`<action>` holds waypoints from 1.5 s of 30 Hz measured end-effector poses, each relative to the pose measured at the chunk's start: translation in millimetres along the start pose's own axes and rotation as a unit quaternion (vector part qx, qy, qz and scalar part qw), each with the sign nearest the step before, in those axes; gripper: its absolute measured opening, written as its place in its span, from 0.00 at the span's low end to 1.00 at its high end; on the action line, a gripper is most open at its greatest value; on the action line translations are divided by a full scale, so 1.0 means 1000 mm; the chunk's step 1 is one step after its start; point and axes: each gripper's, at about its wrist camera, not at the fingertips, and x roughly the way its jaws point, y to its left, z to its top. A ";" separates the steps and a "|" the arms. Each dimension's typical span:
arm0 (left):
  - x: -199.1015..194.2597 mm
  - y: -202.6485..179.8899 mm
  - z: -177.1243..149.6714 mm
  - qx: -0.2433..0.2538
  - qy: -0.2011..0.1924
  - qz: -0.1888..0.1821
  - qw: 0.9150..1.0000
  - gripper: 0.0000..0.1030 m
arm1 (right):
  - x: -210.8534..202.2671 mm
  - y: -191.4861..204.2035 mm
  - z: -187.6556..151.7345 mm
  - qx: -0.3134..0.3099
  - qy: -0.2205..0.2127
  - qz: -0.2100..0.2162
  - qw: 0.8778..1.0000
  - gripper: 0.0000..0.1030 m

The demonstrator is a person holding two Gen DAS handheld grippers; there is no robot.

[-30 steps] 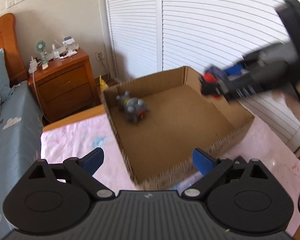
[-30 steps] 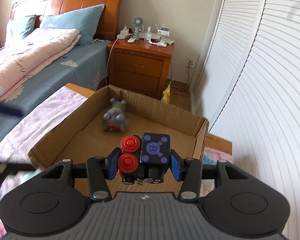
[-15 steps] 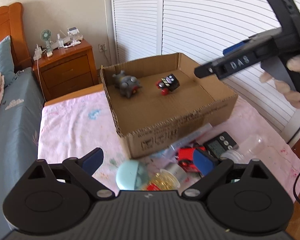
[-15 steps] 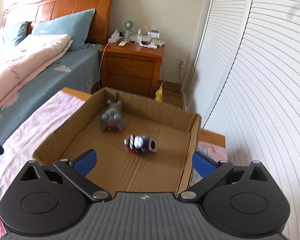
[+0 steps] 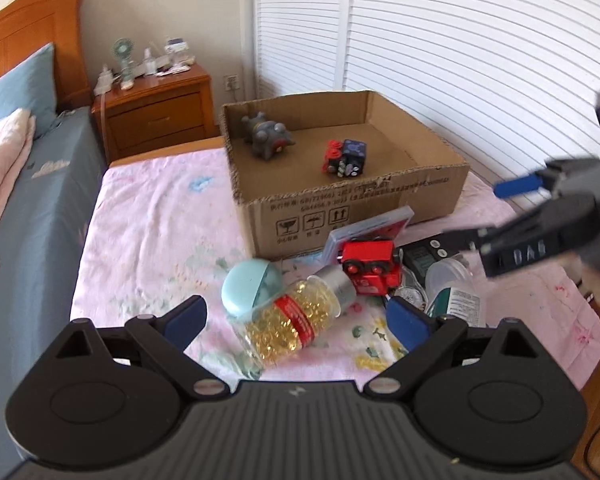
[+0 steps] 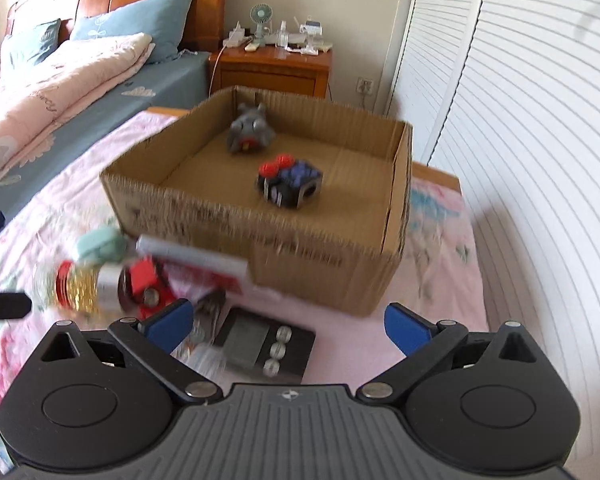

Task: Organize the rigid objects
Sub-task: 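Lower the cube toy into the box and open the right tool, then grasp the gold capsule bottle with the left tool while the right tool grasps the clear plastic jar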

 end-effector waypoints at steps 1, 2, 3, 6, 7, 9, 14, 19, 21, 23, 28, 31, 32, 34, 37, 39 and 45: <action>0.000 0.000 -0.002 -0.004 -0.001 0.001 1.000 0.93 | 0.000 0.003 -0.004 -0.003 -0.001 0.002 1.000 1.00; 0.000 0.001 -0.003 -0.010 -0.001 0.002 1.000 0.93 | 0.000 0.004 -0.006 -0.003 -0.002 0.005 1.000 1.00; 0.000 0.002 -0.004 -0.016 -0.001 0.004 1.000 0.93 | 0.000 0.005 -0.008 -0.001 -0.002 0.007 1.000 1.00; 0.003 0.004 -0.005 -0.022 0.002 0.008 1.000 0.93 | 0.001 0.008 -0.014 -0.006 -0.001 -0.003 1.000 1.00; 0.005 0.005 -0.005 -0.023 0.003 0.009 1.000 0.94 | 0.001 0.009 -0.017 -0.009 -0.001 -0.009 1.000 1.00; 0.007 0.005 -0.005 -0.024 0.004 0.011 1.000 0.97 | 0.000 0.008 -0.022 -0.009 -0.004 -0.012 1.000 1.00; 0.016 0.007 -0.004 -0.027 -0.001 0.008 1.000 0.98 | -0.008 0.001 -0.036 0.003 -0.003 -0.026 1.000 1.00; 0.035 0.002 -0.002 -0.015 0.009 0.014 1.000 0.98 | -0.014 -0.001 -0.055 0.021 -0.003 -0.042 0.999 1.00; 0.043 0.000 -0.002 -0.010 0.013 0.012 1.000 0.98 | -0.015 -0.002 -0.061 0.036 -0.004 -0.042 0.998 1.00; 0.050 -0.002 0.000 -0.012 0.018 0.006 1.000 0.98 | -0.016 -0.003 -0.066 0.051 -0.006 -0.042 0.998 1.00; 0.068 -0.007 0.007 -0.016 0.023 -0.003 1.000 0.98 | -0.019 -0.002 -0.073 0.057 -0.016 -0.050 0.997 1.00; 0.078 -0.011 0.011 -0.014 0.030 0.004 0.999 0.98 | -0.020 -0.002 -0.073 0.057 -0.018 -0.057 0.997 1.00; 0.080 -0.012 0.010 -0.012 0.031 0.007 0.999 0.98 | -0.021 -0.002 -0.073 0.059 -0.018 -0.056 0.997 1.00; 0.081 -0.013 0.008 -0.008 0.033 0.018 0.999 0.98 | -0.022 -0.003 -0.073 0.062 -0.020 -0.055 0.996 1.00; 0.079 -0.009 0.003 0.001 0.039 0.033 0.999 0.98 | -0.022 -0.002 -0.074 0.057 -0.025 -0.056 0.996 1.00; 0.075 -0.004 -0.002 0.003 0.044 0.043 0.998 0.98 | -0.022 -0.002 -0.075 0.054 -0.025 -0.056 0.997 1.00; 0.060 0.020 -0.019 -0.005 0.049 0.046 0.998 0.99 | -0.021 -0.004 -0.080 0.057 -0.019 -0.056 0.997 1.00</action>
